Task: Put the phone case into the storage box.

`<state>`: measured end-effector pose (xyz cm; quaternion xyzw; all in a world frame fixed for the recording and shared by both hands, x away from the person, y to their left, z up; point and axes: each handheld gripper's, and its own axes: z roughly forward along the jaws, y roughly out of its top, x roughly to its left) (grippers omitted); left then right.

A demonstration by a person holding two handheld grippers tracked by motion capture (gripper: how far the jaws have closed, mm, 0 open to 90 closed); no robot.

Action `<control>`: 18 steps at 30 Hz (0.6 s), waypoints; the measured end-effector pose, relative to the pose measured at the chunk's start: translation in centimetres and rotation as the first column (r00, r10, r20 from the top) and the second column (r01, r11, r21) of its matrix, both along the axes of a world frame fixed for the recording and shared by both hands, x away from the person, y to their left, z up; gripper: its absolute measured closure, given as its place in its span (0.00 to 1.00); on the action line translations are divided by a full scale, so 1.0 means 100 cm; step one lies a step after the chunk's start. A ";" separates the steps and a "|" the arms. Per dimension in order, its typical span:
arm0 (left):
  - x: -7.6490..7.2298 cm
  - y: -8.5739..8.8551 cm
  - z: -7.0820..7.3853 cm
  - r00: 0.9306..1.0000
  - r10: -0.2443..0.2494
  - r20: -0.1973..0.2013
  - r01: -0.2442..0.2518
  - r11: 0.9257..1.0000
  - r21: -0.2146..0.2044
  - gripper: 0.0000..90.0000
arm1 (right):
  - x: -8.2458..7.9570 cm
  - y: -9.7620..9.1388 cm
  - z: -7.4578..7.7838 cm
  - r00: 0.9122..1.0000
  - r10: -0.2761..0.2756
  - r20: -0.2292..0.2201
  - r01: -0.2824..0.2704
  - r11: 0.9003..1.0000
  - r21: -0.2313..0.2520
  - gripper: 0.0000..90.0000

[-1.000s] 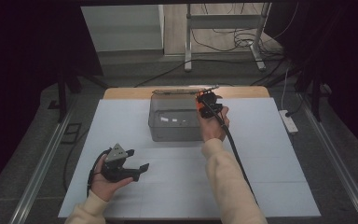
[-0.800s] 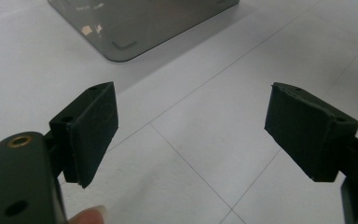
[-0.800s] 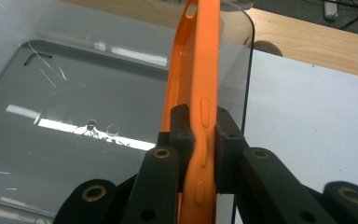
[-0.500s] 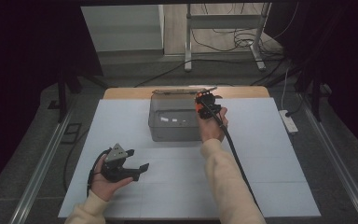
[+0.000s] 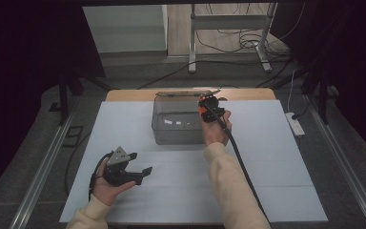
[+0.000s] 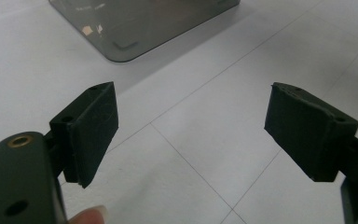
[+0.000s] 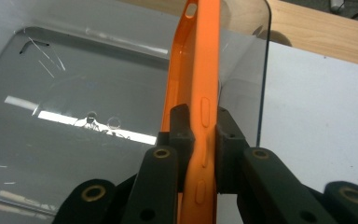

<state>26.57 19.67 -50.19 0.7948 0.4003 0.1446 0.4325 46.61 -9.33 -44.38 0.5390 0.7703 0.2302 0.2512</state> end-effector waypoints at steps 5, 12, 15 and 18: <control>0.000 0.000 0.000 1.000 0.001 0.001 -0.001 1.000 -0.001 0.19 | 0.001 0.001 -0.002 1.000 -0.001 -0.009 0.001 1.000 0.001 0.89; 0.000 0.001 0.000 1.000 0.003 0.001 -0.003 1.000 -0.003 0.19 | 0.002 0.002 -0.005 1.000 -0.007 -0.015 0.007 1.000 -0.011 0.89; 0.000 0.001 0.000 1.000 0.003 0.002 -0.003 1.000 -0.003 0.19 | 0.002 0.002 -0.007 1.000 -0.006 -0.018 0.006 1.000 -0.008 0.89; 0.000 0.001 0.000 1.000 0.003 0.001 -0.003 1.000 -0.003 0.19 | 0.002 0.003 -0.008 1.000 -0.010 -0.020 0.009 1.000 -0.016 0.89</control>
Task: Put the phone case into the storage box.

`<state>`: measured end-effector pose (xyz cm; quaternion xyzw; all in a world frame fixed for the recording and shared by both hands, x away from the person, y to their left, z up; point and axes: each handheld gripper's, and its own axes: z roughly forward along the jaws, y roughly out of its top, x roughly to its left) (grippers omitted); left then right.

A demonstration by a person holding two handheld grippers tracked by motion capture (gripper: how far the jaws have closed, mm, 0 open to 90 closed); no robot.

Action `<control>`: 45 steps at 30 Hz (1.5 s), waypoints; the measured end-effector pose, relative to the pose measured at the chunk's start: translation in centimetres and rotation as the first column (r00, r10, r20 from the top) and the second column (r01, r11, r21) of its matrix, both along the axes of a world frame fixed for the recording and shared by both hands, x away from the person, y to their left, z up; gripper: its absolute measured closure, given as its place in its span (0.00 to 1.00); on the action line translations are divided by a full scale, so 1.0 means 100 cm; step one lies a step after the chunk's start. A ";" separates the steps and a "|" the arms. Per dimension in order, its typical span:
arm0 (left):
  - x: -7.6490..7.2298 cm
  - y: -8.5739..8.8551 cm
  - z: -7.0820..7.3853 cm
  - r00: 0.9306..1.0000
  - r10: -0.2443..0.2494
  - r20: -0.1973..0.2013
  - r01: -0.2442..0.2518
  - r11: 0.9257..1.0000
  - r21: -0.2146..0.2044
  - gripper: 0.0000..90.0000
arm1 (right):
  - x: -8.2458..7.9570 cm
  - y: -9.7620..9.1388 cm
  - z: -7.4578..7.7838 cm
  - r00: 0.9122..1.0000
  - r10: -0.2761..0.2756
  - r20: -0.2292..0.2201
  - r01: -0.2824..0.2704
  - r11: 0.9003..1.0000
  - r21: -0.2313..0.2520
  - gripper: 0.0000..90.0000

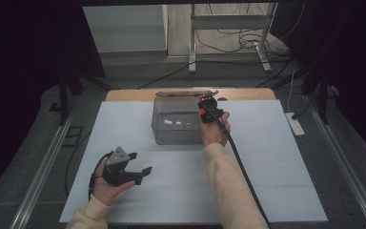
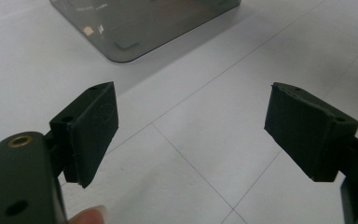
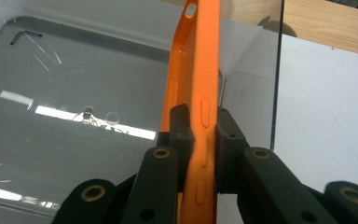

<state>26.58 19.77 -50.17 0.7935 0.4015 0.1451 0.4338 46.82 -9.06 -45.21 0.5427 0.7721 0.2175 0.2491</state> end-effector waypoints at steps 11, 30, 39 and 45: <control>0.000 0.001 0.000 1.000 -0.001 0.001 0.001 1.000 0.002 0.20 | 0.001 0.003 -0.004 1.000 -0.003 -0.005 0.002 1.000 -0.016 0.89; 0.000 0.001 0.000 1.000 0.000 0.002 0.000 1.000 -0.003 0.20 | 0.010 0.005 -0.008 0.999 -0.014 -0.035 0.013 1.000 -0.026 0.89; 0.000 0.002 0.001 1.000 -0.001 0.004 0.001 1.000 -0.004 0.20 | 0.012 0.008 -0.013 0.997 -0.021 -0.069 0.018 0.999 -0.043 0.89; 0.000 0.002 0.001 1.000 -0.002 0.004 0.002 1.000 -0.003 0.20 | 0.013 0.009 -0.013 0.997 -0.023 -0.076 0.019 0.999 -0.048 0.88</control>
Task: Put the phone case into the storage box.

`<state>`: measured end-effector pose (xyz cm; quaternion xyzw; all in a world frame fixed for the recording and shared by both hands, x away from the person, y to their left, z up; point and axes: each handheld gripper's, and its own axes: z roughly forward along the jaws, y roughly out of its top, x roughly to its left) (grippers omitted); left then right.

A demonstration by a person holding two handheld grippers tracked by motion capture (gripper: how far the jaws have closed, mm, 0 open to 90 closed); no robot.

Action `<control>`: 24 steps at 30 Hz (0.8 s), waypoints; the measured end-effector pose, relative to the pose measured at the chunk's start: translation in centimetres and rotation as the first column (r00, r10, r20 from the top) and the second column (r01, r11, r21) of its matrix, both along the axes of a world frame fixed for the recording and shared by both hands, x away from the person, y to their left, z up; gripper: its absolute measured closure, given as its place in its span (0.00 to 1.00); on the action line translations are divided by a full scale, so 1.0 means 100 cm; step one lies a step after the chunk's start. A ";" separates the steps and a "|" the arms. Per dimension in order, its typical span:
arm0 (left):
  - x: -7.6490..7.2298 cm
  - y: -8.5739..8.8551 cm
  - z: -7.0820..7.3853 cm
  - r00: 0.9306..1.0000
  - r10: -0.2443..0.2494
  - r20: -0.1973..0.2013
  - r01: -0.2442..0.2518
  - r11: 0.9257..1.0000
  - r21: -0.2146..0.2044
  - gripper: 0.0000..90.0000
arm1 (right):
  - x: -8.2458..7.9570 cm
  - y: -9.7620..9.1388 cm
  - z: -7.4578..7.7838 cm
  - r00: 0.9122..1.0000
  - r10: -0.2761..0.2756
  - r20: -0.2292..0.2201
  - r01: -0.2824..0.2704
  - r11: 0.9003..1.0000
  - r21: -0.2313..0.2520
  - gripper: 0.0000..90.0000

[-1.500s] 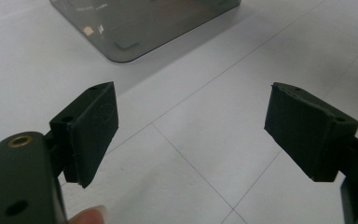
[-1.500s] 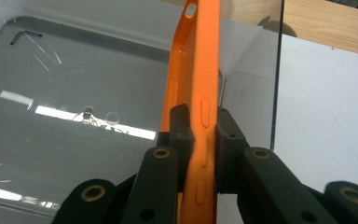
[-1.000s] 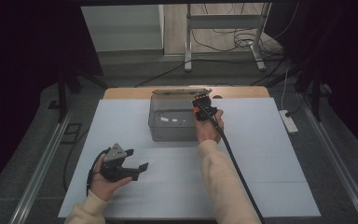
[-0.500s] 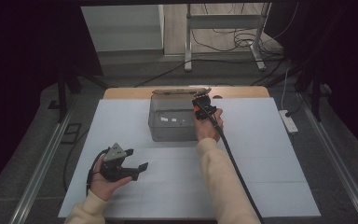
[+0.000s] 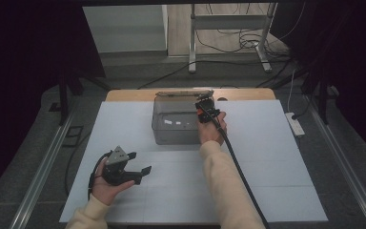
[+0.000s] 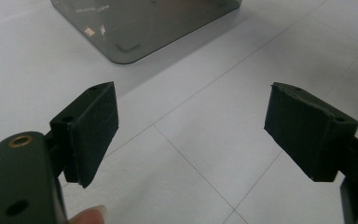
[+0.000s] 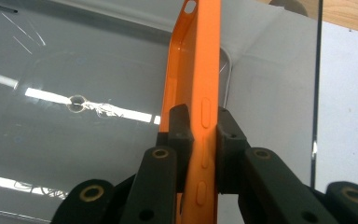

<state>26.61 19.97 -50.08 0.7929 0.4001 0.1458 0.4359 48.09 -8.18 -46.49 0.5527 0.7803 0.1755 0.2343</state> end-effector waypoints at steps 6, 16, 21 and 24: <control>0.000 0.000 0.000 1.000 -0.002 -0.001 0.002 1.000 0.000 0.20 | 0.000 0.001 0.000 1.000 0.003 -0.003 -0.003 1.000 -0.006 0.87; 0.000 0.000 0.000 1.000 -0.002 -0.002 0.002 1.000 -0.001 0.20 | -0.001 0.001 0.000 1.000 0.007 0.002 -0.007 1.000 -0.014 0.87; 0.000 0.000 0.000 1.000 -0.002 -0.002 0.002 1.000 -0.001 0.20 | -0.001 0.001 0.000 1.000 0.012 0.007 -0.012 1.000 -0.015 0.87; 0.000 0.000 0.000 1.000 -0.002 -0.002 0.002 1.000 -0.002 0.20 | -0.001 0.001 0.001 1.000 0.009 0.008 -0.009 1.000 -0.013 0.86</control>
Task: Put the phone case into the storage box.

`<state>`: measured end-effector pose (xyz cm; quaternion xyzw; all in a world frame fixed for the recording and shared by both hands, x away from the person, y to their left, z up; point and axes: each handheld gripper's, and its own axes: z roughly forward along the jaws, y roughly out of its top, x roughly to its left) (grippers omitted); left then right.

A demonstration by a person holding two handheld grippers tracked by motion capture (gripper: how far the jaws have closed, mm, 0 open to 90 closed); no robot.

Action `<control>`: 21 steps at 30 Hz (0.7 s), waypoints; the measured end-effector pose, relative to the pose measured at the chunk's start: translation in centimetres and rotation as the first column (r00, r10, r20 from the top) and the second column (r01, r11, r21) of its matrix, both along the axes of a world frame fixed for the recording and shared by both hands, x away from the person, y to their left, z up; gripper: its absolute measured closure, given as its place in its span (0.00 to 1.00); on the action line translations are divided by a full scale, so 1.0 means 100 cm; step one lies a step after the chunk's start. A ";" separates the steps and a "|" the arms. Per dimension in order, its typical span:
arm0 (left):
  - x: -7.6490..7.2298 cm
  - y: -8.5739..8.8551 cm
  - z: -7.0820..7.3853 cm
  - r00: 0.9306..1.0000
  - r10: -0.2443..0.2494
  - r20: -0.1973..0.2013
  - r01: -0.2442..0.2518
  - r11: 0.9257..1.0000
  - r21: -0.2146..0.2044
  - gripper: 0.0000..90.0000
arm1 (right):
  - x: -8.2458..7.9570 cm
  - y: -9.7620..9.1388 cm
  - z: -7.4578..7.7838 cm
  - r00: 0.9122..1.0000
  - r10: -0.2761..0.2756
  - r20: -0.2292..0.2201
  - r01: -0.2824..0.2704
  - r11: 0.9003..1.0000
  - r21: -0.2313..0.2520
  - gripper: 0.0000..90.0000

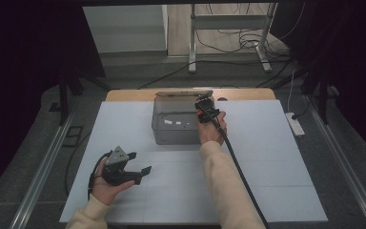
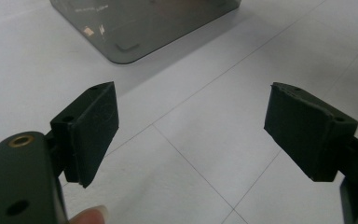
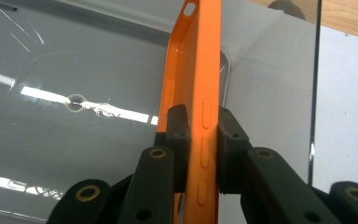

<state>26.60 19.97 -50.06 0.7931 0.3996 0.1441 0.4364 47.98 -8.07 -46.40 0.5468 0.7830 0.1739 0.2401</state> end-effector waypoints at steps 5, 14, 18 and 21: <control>0.000 0.000 0.000 1.000 0.000 0.000 0.000 1.000 0.000 0.20 | -0.001 0.000 0.001 1.000 0.001 0.001 -0.001 1.000 -0.005 0.85; 0.000 0.000 0.000 1.000 0.000 0.000 0.000 1.000 -0.001 0.20 | -0.001 -0.001 0.002 1.000 0.003 -0.001 -0.003 1.000 -0.007 0.84; 0.000 0.000 0.000 1.000 0.000 0.000 0.000 1.000 -0.001 0.20 | -0.001 -0.001 0.002 1.000 0.002 0.007 -0.002 1.000 -0.010 0.83; 0.000 0.000 0.000 1.000 0.000 0.000 0.000 1.000 -0.001 0.20 | -0.002 0.000 0.004 1.000 0.002 0.009 -0.001 1.000 -0.007 0.83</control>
